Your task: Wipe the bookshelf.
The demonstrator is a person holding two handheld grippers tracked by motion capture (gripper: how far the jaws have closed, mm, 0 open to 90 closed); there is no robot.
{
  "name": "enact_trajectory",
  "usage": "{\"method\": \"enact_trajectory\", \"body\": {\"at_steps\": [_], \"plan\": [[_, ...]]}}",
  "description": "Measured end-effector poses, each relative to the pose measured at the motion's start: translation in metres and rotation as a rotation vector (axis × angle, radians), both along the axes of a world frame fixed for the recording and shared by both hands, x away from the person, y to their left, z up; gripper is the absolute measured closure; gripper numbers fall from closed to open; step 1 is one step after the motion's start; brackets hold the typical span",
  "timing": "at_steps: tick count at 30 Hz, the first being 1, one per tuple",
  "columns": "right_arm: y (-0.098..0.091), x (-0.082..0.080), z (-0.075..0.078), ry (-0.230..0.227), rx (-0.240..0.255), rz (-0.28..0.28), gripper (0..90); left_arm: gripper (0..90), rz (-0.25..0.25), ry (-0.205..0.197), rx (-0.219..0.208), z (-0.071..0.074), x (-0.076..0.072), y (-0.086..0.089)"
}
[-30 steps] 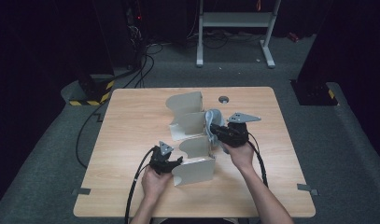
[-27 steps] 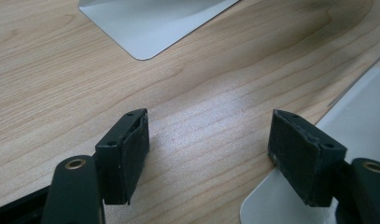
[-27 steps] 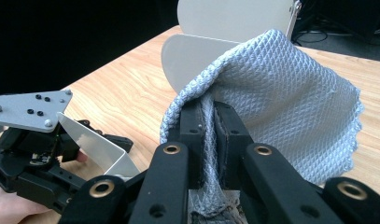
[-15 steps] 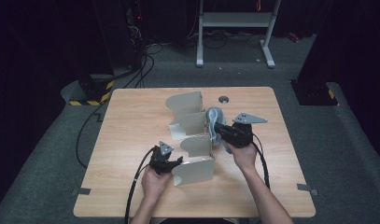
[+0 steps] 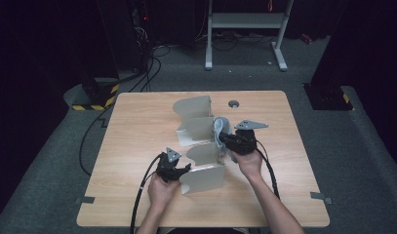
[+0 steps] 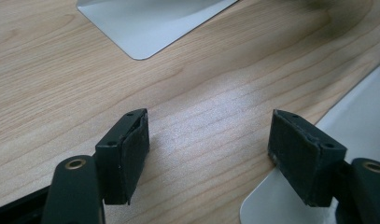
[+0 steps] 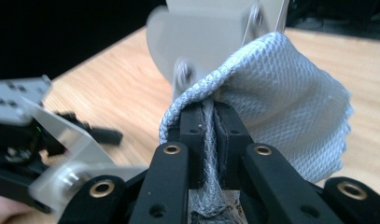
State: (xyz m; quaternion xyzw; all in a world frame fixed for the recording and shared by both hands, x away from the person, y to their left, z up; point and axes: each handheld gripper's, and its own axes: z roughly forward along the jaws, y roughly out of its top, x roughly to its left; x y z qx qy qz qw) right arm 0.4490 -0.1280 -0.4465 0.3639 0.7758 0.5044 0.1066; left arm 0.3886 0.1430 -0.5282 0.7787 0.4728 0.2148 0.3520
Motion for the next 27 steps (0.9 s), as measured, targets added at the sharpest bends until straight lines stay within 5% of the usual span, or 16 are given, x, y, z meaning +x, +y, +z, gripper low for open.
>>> {"method": "enact_trajectory", "body": {"at_steps": [18,23,27], "plan": [[0.011,0.019,-0.051,0.16,-0.087,-0.002,83.8,29.6,0.0,0.0,0.0,0.0,0.0,0.0],[0.009,0.02,-0.048,0.153,-0.077,-0.003,83.8,29.6,0.0,0.0,0.0,0.0,0.0,0.0],[0.006,0.015,-0.029,0.11,-0.044,-0.001,83.8,29.6,0.0,0.001,0.0,0.0,0.0,0.0]]}}
